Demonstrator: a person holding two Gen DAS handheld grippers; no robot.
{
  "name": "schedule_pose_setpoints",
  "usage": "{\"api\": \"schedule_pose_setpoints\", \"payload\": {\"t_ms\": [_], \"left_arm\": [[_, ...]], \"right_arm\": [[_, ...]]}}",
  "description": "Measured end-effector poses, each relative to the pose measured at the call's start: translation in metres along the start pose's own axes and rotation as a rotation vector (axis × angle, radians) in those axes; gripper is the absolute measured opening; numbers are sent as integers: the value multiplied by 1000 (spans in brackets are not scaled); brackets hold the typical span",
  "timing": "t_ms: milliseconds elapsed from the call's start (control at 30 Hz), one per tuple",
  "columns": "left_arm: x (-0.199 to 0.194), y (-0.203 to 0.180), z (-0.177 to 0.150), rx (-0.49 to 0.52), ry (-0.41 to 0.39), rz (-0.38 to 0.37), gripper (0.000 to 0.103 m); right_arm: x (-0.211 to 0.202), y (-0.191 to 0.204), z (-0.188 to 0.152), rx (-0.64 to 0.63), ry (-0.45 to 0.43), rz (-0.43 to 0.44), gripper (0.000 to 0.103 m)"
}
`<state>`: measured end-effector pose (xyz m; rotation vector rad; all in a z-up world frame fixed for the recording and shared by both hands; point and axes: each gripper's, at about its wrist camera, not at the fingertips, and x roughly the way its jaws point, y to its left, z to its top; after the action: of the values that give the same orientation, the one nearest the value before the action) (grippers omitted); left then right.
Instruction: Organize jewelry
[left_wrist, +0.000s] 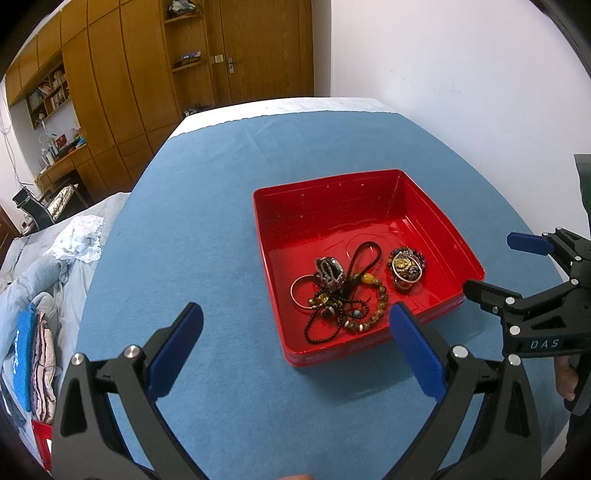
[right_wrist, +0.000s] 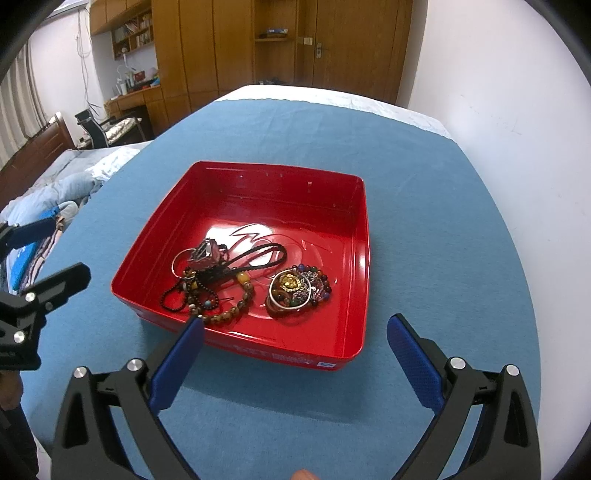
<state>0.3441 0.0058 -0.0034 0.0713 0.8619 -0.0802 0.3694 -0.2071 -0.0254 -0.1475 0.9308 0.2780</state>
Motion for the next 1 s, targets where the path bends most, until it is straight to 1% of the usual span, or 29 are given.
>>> {"api": "schedule_pose_setpoints", "payload": {"t_ms": [1000], "left_arm": [[-1,1,0,0,2,0,100]], "right_arm": [[-3,-1,-1,-1,-2,-5,99]]}}
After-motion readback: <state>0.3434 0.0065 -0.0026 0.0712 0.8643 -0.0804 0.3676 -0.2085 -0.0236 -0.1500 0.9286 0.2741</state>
